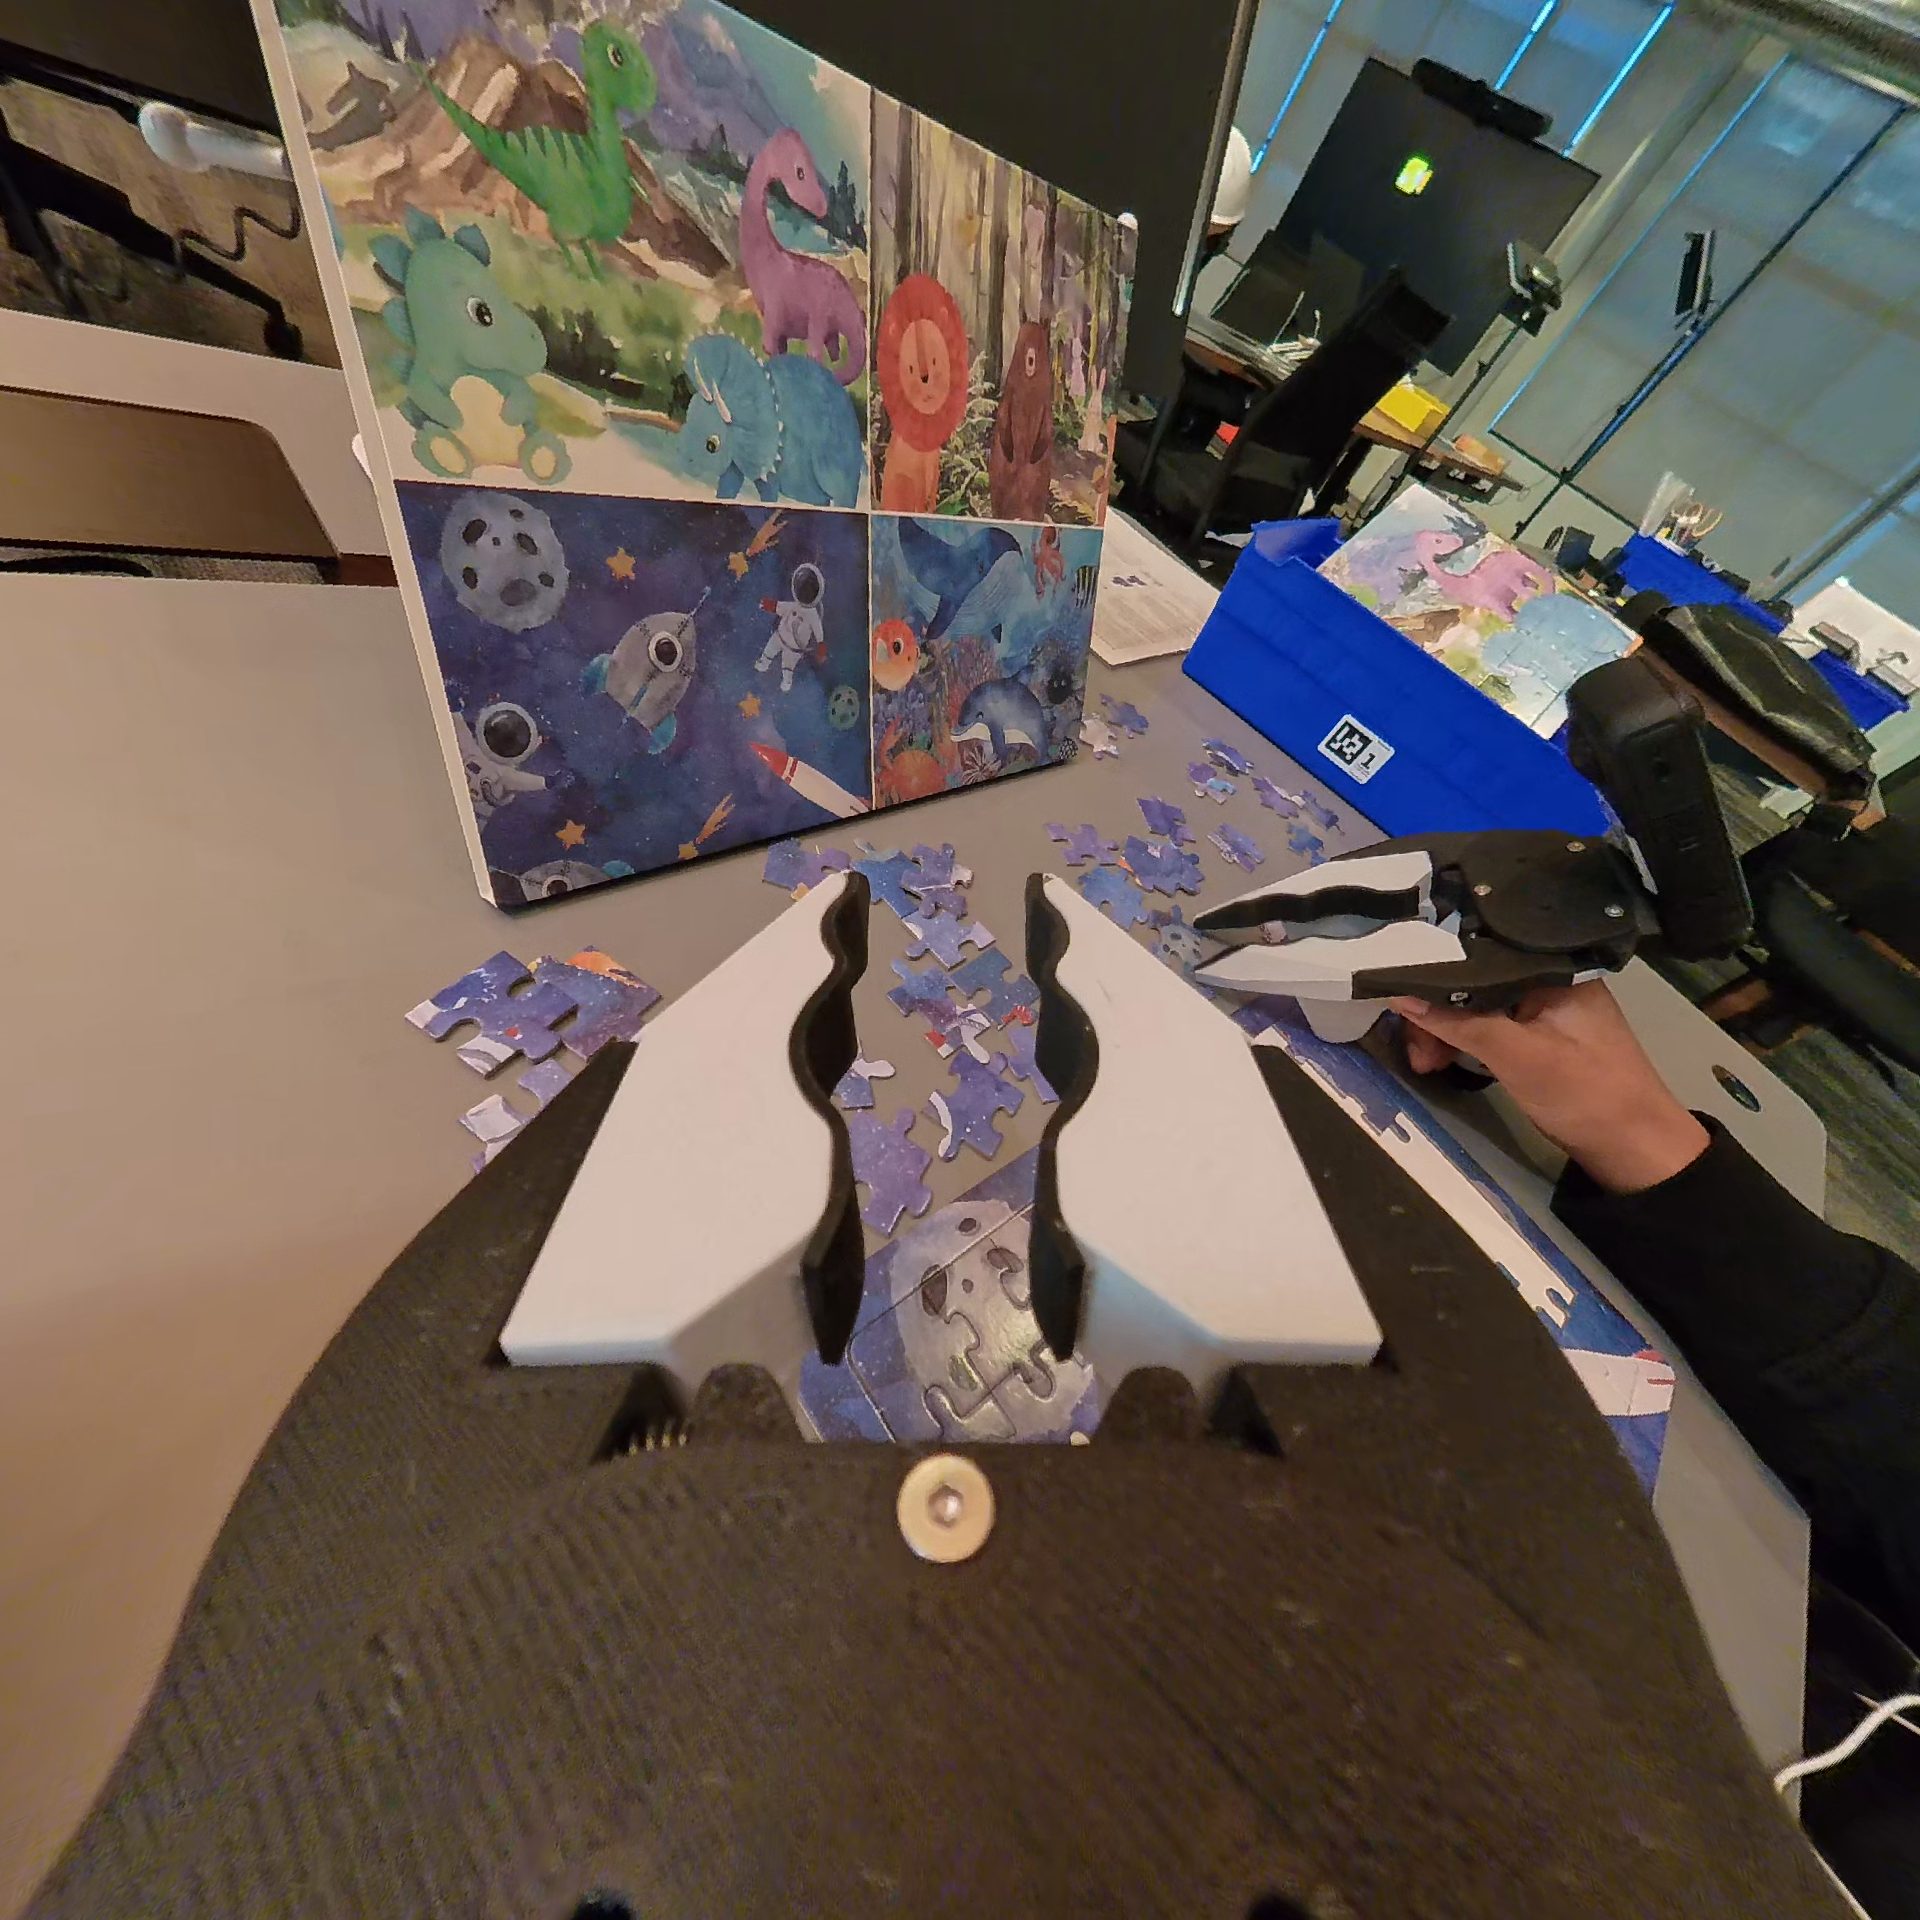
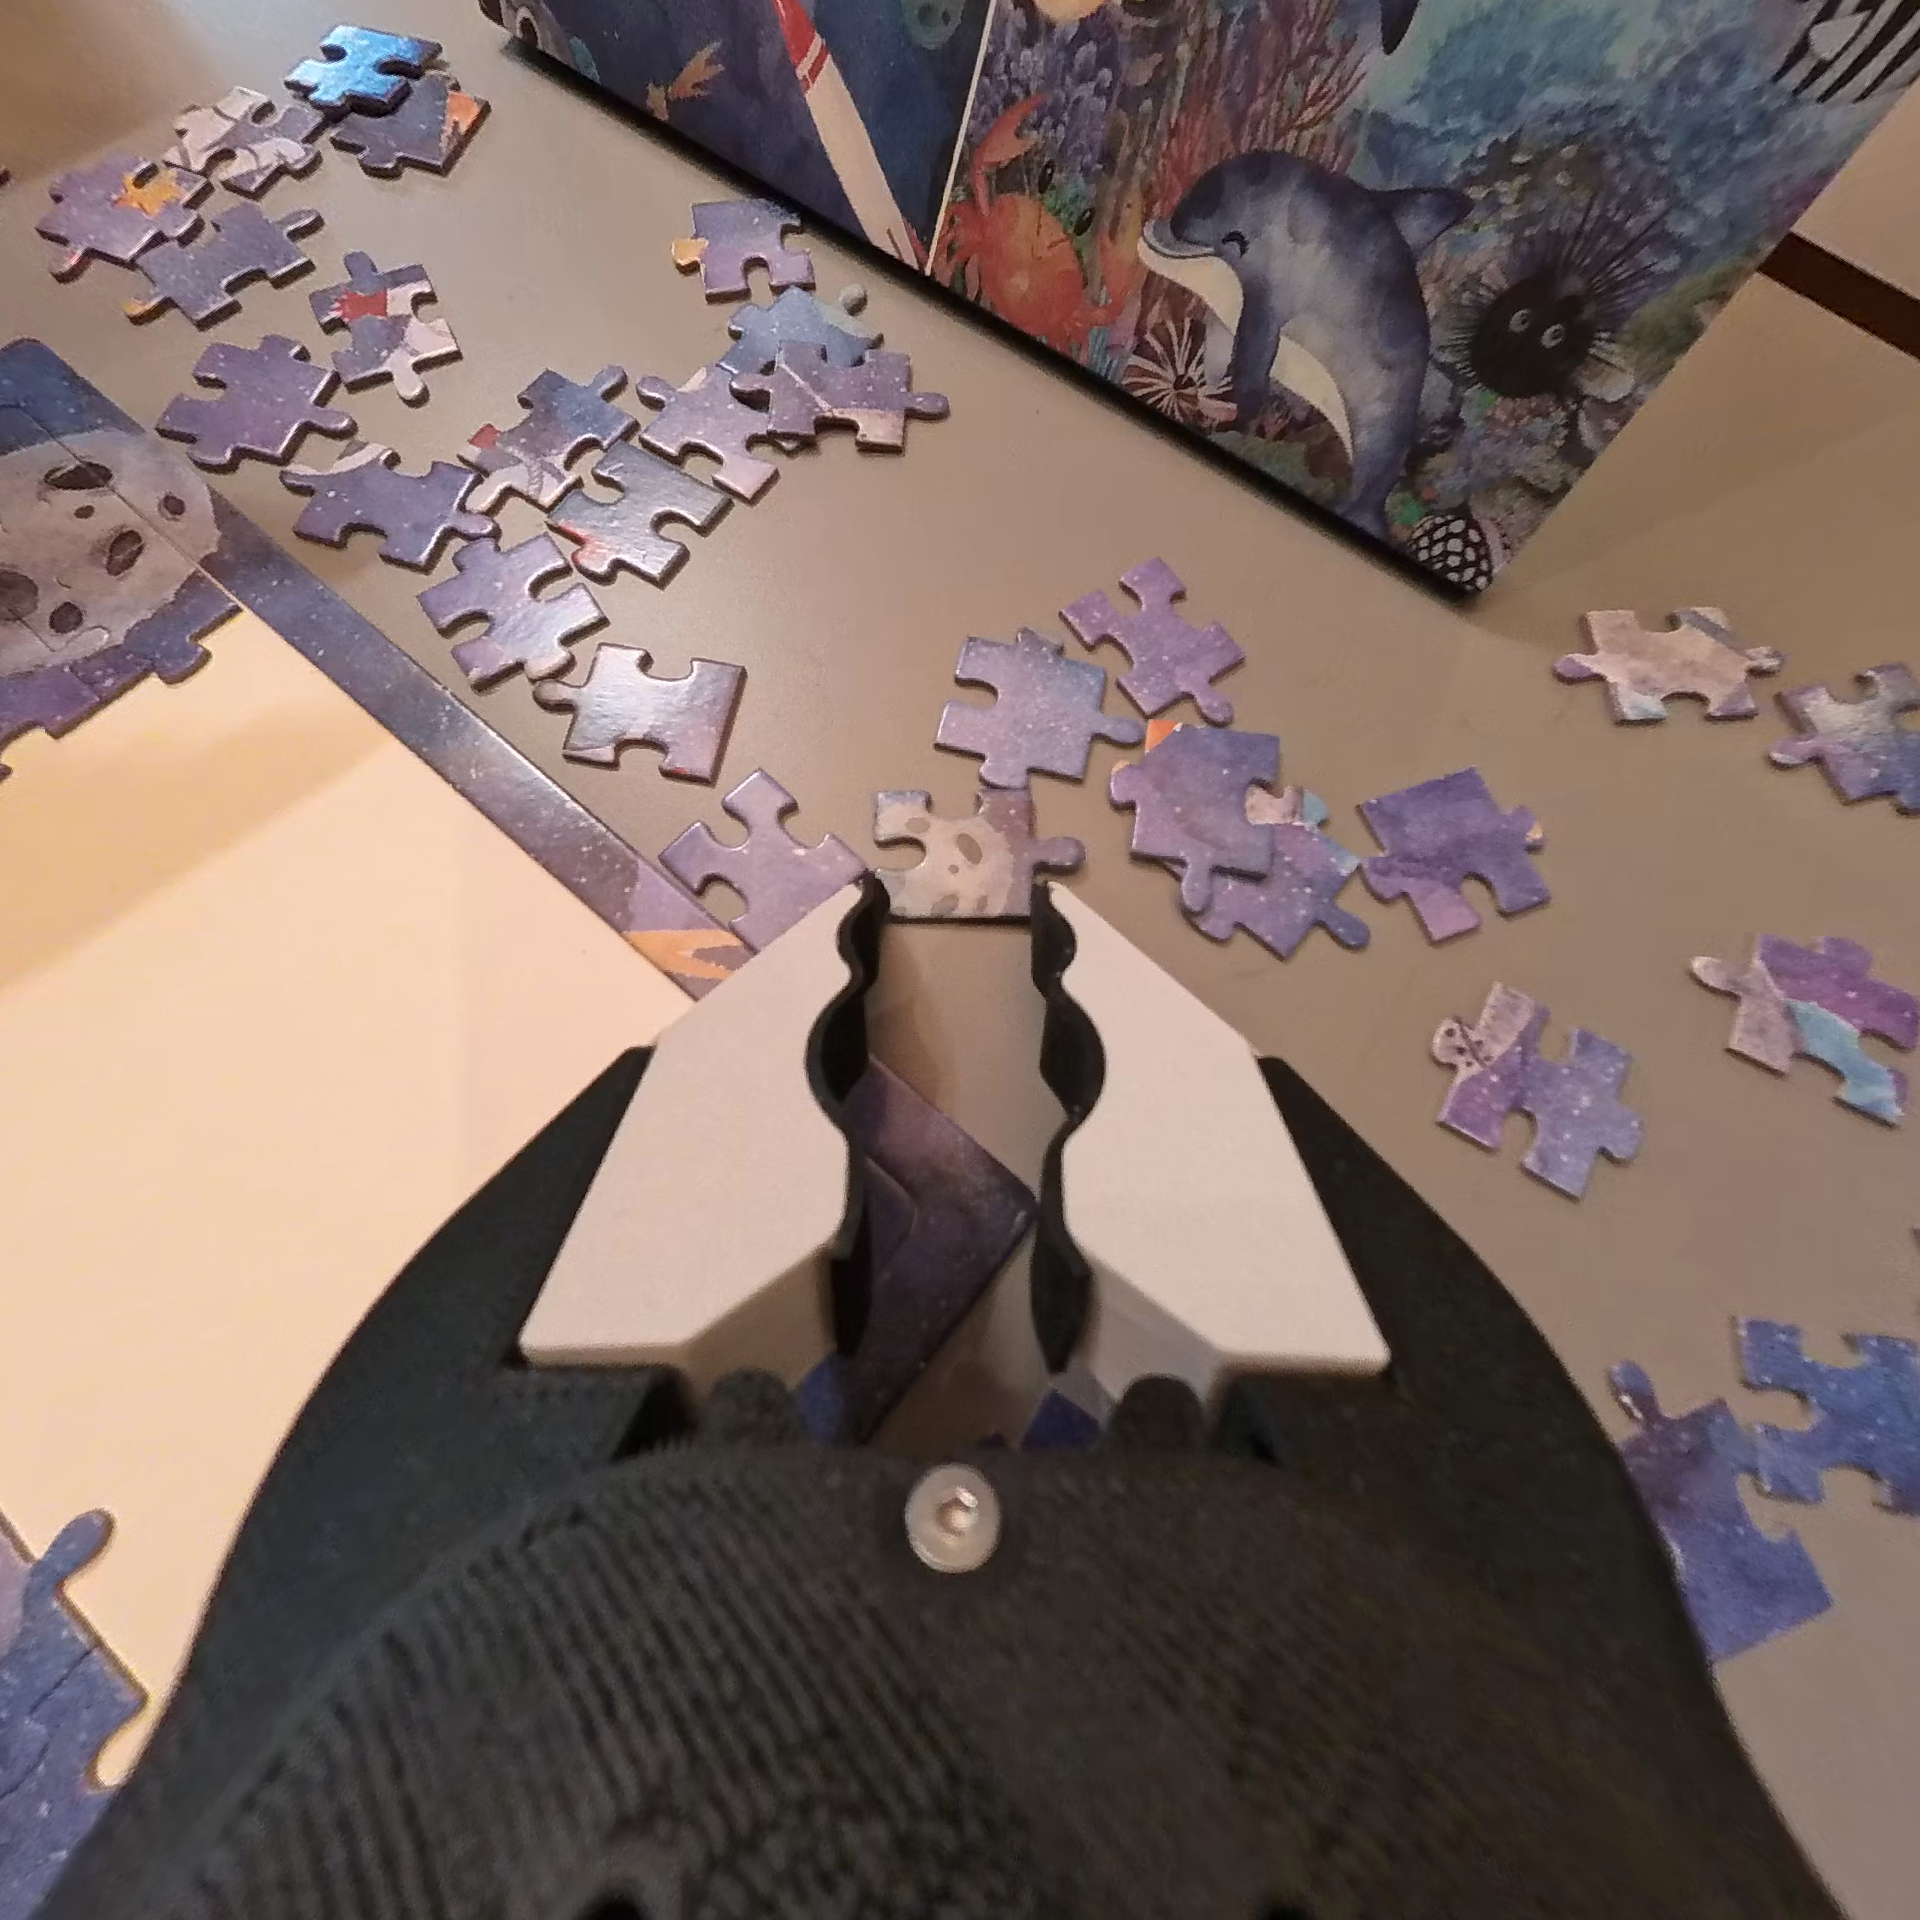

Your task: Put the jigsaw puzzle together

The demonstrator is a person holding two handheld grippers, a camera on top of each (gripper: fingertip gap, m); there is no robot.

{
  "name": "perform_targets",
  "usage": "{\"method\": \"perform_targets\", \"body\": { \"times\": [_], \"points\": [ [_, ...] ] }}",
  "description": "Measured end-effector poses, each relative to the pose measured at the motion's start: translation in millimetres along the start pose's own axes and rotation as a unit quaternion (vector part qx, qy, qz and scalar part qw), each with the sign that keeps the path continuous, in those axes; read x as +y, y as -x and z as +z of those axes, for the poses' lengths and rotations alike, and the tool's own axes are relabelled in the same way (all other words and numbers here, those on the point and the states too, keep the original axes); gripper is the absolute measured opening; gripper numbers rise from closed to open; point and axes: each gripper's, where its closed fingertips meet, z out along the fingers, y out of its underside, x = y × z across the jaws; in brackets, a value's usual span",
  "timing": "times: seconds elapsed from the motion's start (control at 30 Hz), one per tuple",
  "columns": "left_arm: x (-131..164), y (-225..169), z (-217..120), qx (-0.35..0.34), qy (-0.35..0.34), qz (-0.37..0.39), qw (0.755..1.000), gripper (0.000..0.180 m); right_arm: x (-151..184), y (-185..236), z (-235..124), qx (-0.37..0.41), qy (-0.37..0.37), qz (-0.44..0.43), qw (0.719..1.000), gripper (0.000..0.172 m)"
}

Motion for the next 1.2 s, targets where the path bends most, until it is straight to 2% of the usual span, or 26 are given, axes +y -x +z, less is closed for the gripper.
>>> {"method": "perform_targets", "body": {
  "times": [0.27, 0.77, 1.07, 1.2],
  "points": [
    [1.3, -0.3, 0.9, 0.0, 0.003, 0.001, 1.0, 0.028, -1.3, -10.2, -1.4, 0.029, -0.005, 0.013, 0.999, 0.024],
    [-1.8, 5.9, -3.6, -0.008, -0.005, -0.001, 1.0, 0.028, -14.8, -15.9, -13.6, 0.022, -0.062, 0.04, 0.997, 0.026],
    [6.8, 15.6, -10.5, -0.024, -0.001, 0.001, 1.0, 0.027, -20.7, -16.1, -17.6, 0.028, -0.083, 0.035, 0.996, 0.027],
    [10.7, 20.7, -19.2, -0.047, 0.001, 0.013, 0.999, 0.028, -35.1, -21.0, -29.5, 0.048, -0.132, 0.034, 0.989, 0.026]
  ]
}}
